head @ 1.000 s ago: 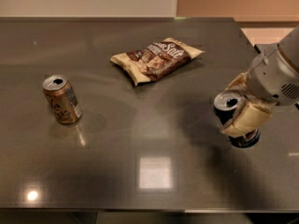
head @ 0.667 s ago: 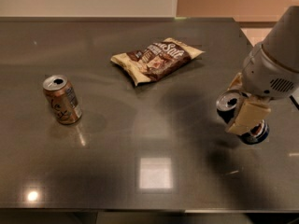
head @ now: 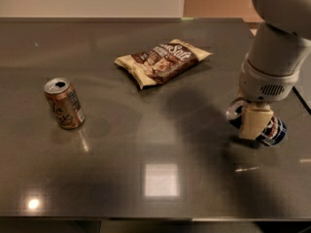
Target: Knock pepsi can over
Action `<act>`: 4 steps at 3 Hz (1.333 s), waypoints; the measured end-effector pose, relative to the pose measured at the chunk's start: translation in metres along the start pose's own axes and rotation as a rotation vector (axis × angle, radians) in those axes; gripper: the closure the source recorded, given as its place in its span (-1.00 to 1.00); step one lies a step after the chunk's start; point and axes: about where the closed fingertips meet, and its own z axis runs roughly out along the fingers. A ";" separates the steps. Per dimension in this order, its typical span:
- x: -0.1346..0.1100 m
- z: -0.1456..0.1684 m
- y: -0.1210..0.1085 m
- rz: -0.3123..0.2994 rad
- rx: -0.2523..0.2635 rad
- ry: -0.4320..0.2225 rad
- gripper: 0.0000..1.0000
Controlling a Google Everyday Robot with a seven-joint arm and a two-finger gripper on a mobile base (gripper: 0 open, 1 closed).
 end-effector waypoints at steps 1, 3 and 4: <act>0.001 0.007 -0.009 -0.022 0.011 0.077 0.19; -0.007 0.018 -0.020 -0.072 0.015 0.146 -0.74; -0.011 0.027 -0.020 -0.092 0.011 0.154 -1.00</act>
Offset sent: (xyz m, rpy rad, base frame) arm 0.0185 -0.0010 -0.0158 -0.1929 0.0426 0.0666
